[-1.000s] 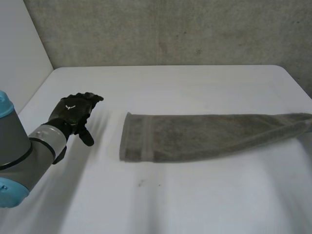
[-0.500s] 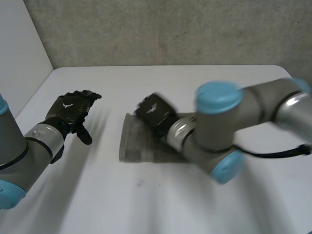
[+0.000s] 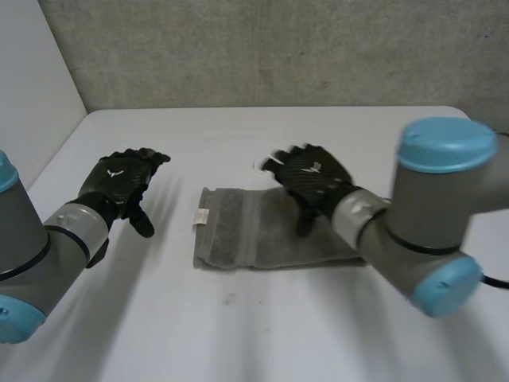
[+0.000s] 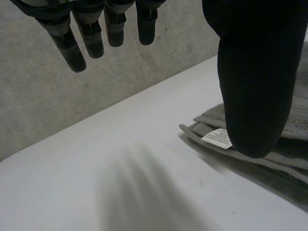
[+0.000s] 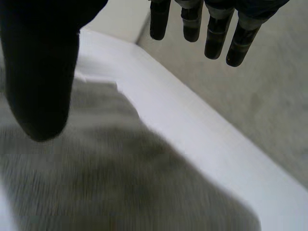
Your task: Fold the towel.
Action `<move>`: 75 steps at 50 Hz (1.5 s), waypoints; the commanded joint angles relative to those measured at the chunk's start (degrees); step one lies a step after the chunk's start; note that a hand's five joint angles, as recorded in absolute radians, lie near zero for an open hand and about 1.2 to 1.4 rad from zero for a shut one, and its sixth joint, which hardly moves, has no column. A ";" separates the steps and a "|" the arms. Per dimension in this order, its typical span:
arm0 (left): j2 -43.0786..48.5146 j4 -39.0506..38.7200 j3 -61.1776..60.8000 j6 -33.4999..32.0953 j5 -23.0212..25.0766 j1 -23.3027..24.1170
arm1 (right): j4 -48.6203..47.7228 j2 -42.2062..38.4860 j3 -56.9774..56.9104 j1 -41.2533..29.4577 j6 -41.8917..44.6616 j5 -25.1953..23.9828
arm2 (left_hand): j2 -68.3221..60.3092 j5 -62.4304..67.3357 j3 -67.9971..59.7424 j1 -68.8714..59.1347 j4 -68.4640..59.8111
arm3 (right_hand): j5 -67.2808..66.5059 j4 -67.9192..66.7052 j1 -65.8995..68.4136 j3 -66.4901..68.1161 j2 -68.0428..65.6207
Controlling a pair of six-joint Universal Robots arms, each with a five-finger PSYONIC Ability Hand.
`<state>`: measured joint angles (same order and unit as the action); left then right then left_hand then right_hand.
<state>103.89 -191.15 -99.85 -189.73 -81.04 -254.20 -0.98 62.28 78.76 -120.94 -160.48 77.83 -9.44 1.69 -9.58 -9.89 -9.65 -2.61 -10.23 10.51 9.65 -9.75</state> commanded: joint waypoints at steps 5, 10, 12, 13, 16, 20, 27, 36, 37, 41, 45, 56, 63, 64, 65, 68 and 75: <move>0.00 -0.98 1.15 0.15 0.00 3.44 | -6.21 3.28 19.57 13.70 2.36 -5.13 | -0.56 -1.69 -0.42 -0.11 -0.35 | -8.85 -11.24 10.96 11.81 -11.71; 0.00 -1.15 0.97 0.15 -0.09 4.06 | -11.41 1.70 22.58 16.18 2.36 -6.46 | -0.56 -1.69 -0.42 -0.11 -0.35 | -40.70 -43.09 42.81 43.66 -43.56; 0.00 -1.15 0.97 0.15 -0.09 4.15 | -12.99 0.13 21.79 16.79 2.45 -6.20 | -0.56 -1.69 -0.42 -0.11 -0.35 | -67.25 -69.63 69.35 70.21 -70.11; 0.00 -1.15 0.89 0.15 -0.09 4.24 | -12.99 0.12 21.79 16.79 2.45 -6.20 | -0.56 -1.69 -0.42 -0.11 -0.35 | -67.38 -69.77 69.49 70.34 -70.25; 0.00 -1.15 0.71 0.15 -0.09 4.24 | -13.34 -0.14 20.04 17.23 2.80 -5.85 | -0.56 -1.69 -0.42 -0.11 -0.35 | -67.39 -69.77 69.49 70.35 -70.25; -0.09 -1.15 0.53 0.15 -0.17 4.15 | -13.43 0.21 15.65 16.44 3.15 -5.58 | -0.56 -1.69 -0.42 -0.11 -0.35 | -67.39 -69.77 69.49 70.35 -70.25; -0.79 -1.15 0.36 0.24 -0.26 3.80 | -12.29 -0.40 5.47 7.69 1.05 -4.27 | -0.56 -1.69 -0.42 -0.11 -0.35 | -67.39 -69.77 69.49 70.35 -70.25; -2.02 -1.15 0.27 0.24 -0.53 3.36 | -4.83 -11.29 -11.24 -9.11 -0.63 -5.75 | -0.56 -1.69 -0.42 -0.11 -0.35 | -67.39 -69.77 69.49 70.35 -70.25; -2.11 -1.07 0.27 0.24 -0.61 3.36 | -4.82 -11.31 -11.26 -9.14 -0.63 -5.76 | -0.56 -1.69 -0.42 -0.11 -0.35 | -67.39 -69.77 69.49 70.35 -70.25; -2.73 -1.07 0.71 1.02 -0.70 3.27 | -2.72 -17.88 -14.94 -13.61 0.95 -8.21 | -0.56 -1.69 -0.42 -0.11 -0.35 | -67.39 -69.77 69.49 70.35 -70.25; -2.90 -0.63 1.58 2.25 -0.79 3.01 | -0.69 -19.74 -15.74 -14.50 3.06 -8.13 | -0.56 -1.69 -0.42 -0.11 -0.35 | -67.39 -69.77 69.49 70.35 -70.25; -1.85 0.86 9.75 9.27 -0.88 4.50 | -2.36 -4.89 -5.99 -8.17 -8.63 -0.84 | -2.96 0.71 -2.82 -2.51 -2.75 | 2.61 0.23 -0.51 0.35 -0.25; 6.13 4.99 17.21 14.29 -1.14 10.28 | -3.51 1.09 0.07 -0.62 -21.44 0.22 | -3.29 1.04 -3.16 -2.85 -3.08 | 2.61 0.23 -0.51 0.35 -0.25; 8.32 6.39 18.80 14.91 -1.66 11.78 | -3.50 1.09 0.08 -0.61 -21.46 0.22 | -3.96 1.71 -3.83 -3.52 -3.75 | 2.61 0.23 -0.51 0.35 -0.25; 8.35 6.40 18.81 14.91 -1.67 11.80 | -2.54 0.83 0.16 0.43 -22.68 0.13 | -3.97 1.72 -3.83 -3.52 -3.76 | 2.61 0.23 -0.51 0.35 -0.25; 13.36 9.22 21.36 15.62 -3.16 13.82 | 0.27 -1.27 -0.80 1.58 -23.39 0.04 | -3.97 1.72 -3.83 -3.52 -3.76 | 2.61 0.23 -0.51 0.35 -0.25; 20.73 11.33 21.54 15.97 -9.92 15.40 | 4.06 -7.97 -5.81 1.67 -23.13 -0.05 | -3.97 1.72 -3.83 -3.52 -3.76 | 2.61 0.23 -0.51 0.35 -0.25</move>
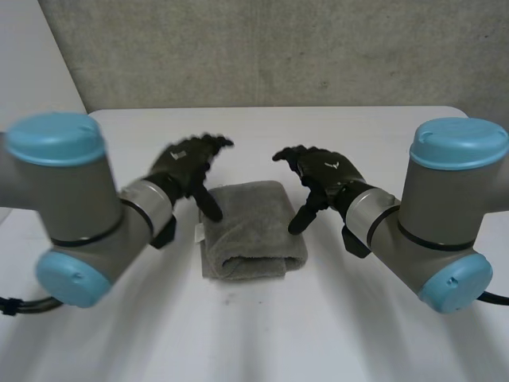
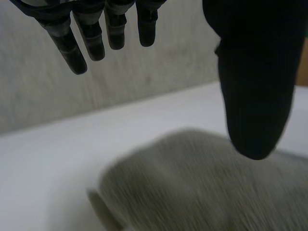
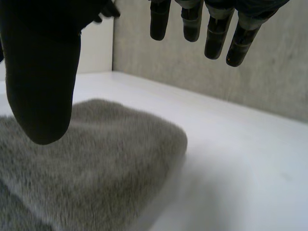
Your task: Fold the towel.
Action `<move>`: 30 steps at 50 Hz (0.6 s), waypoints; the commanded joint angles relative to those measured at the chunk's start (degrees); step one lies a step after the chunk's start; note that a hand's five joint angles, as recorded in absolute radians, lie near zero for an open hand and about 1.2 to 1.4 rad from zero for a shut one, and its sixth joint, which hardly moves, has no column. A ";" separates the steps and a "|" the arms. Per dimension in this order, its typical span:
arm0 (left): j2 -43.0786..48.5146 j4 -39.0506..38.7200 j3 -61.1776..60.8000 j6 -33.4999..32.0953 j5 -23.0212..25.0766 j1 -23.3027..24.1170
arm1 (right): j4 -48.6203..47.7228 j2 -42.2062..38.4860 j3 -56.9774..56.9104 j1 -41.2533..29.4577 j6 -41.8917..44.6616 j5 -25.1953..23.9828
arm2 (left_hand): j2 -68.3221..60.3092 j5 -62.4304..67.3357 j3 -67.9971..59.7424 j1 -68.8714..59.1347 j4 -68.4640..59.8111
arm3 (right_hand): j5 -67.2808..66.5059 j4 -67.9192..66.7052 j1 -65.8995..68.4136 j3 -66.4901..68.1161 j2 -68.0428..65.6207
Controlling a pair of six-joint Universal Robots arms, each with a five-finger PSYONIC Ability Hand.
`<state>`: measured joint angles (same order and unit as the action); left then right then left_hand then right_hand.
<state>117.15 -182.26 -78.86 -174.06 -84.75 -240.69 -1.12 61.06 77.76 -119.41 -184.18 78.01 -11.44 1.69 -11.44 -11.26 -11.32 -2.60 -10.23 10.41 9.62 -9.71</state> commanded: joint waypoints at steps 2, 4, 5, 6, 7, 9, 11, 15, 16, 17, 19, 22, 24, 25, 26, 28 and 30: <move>7.92 2.35 0.03 0.12 -7.70 1.89 | 5.77 -10.33 -7.79 -0.55 1.19 -0.57 | -1.97 1.72 -1.98 -2.15 -2.09 | 2.60 0.23 -0.41 0.38 -0.29; 8.01 2.35 -0.85 -0.14 -9.03 1.89 | 6.73 -12.09 -9.02 -0.73 1.71 -0.75 | -1.63 1.38 -1.64 -1.81 -1.76 | 2.60 0.23 -0.41 0.38 -0.29; 8.10 1.92 -1.90 -0.49 -9.82 1.80 | 7.70 -13.76 -10.34 -0.91 2.76 -0.84 | -1.63 1.38 -1.64 -1.81 -1.76 | 2.60 0.23 -0.41 0.38 -0.29; 8.18 1.48 -2.60 -0.50 -10.26 1.71 | 7.71 -13.77 -10.35 -0.91 2.77 -0.84 | -1.63 1.38 -1.64 -1.81 -1.76 | 2.60 0.23 -0.41 0.38 -0.29; 8.18 1.47 -2.61 -0.50 -10.26 1.71 | 8.49 -15.25 -11.48 -1.17 4.34 -0.75 | -1.63 1.38 -1.64 -1.81 -1.76 | 2.60 0.23 -0.41 0.38 -0.29; 8.27 1.12 -3.23 -0.50 -10.35 1.71 | 8.85 -16.57 -12.54 -1.61 6.10 -0.40 | -1.30 1.04 -1.30 -1.48 -1.42 | 2.60 0.23 -0.41 0.38 -0.29; 8.27 0.77 -3.93 -0.50 -10.44 1.62 | 9.03 -17.29 -13.43 -2.14 8.05 -0.05 | -0.80 0.54 -0.80 -0.98 -0.92 | 2.60 0.23 -0.41 0.38 -0.29; 7.13 0.77 -4.11 -0.50 -10.26 1.54 | 9.11 -15.81 -14.22 -2.75 11.30 -0.05 | -0.12 -0.13 -0.12 -0.30 -0.24 | 2.60 0.23 -0.41 0.38 -0.29; 5.74 0.77 -3.93 -0.50 -10.18 1.54 | 9.11 -13.36 -14.04 -2.75 11.13 -0.14 | 0.21 -0.47 0.21 0.03 0.09 | 2.60 0.23 -0.41 0.38 -0.29; 3.55 0.77 -3.84 -0.50 -10.17 1.54 | 9.11 -13.34 -14.04 -2.75 11.12 -0.14 | 0.38 -0.64 0.38 0.20 0.26 | 2.60 0.23 -0.41 0.38 -0.29; 1.18 0.77 -3.67 -0.50 -10.09 1.54 | 8.15 -6.60 -12.73 -1.96 10.34 -0.23 | 0.55 -0.80 0.55 0.37 0.43 | 2.60 0.23 -0.41 0.38 -0.29; -3.74 0.77 -2.88 -0.50 -10.09 1.36 | 7.27 -3.23 -12.02 -1.17 10.16 0.04 | 0.89 -1.14 0.88 0.71 0.76 | 2.60 0.23 -0.41 0.38 -0.29; -6.38 0.77 -2.27 -0.50 -10.09 1.27 | 3.77 3.85 -9.48 1.71 9.81 1.35 | 0.89 -1.14 0.88 0.71 0.77 | 2.60 0.23 -0.41 0.38 -0.29; -9.36 0.86 -1.74 -0.50 -10.09 1.10 | 3.75 3.89 -9.47 1.73 9.81 1.36 | 0.89 -1.14 0.88 0.71 0.77 | 2.60 0.23 -0.41 0.38 -0.29; -9.39 0.86 -1.73 -0.50 -10.09 1.10 | 2.10 7.46 -7.99 2.95 9.37 2.92 | 0.89 -1.14 0.88 0.71 0.77 | 2.60 0.23 -0.41 0.38 -0.29; -14.64 1.21 -0.51 -0.58 -10.09 -0.04 | 0.68 10.83 -6.57 3.93 9.19 4.96 | 1.06 -1.31 1.05 0.88 0.93 | 2.60 0.23 -0.41 0.38 -0.29; -16.67 1.30 -0.24 -0.58 -10.09 -1.26 | -0.38 15.65 -4.30 5.59 9.45 8.98 | 1.06 -1.31 1.05 0.88 0.93 | 2.60 0.23 -0.41 0.38 -0.29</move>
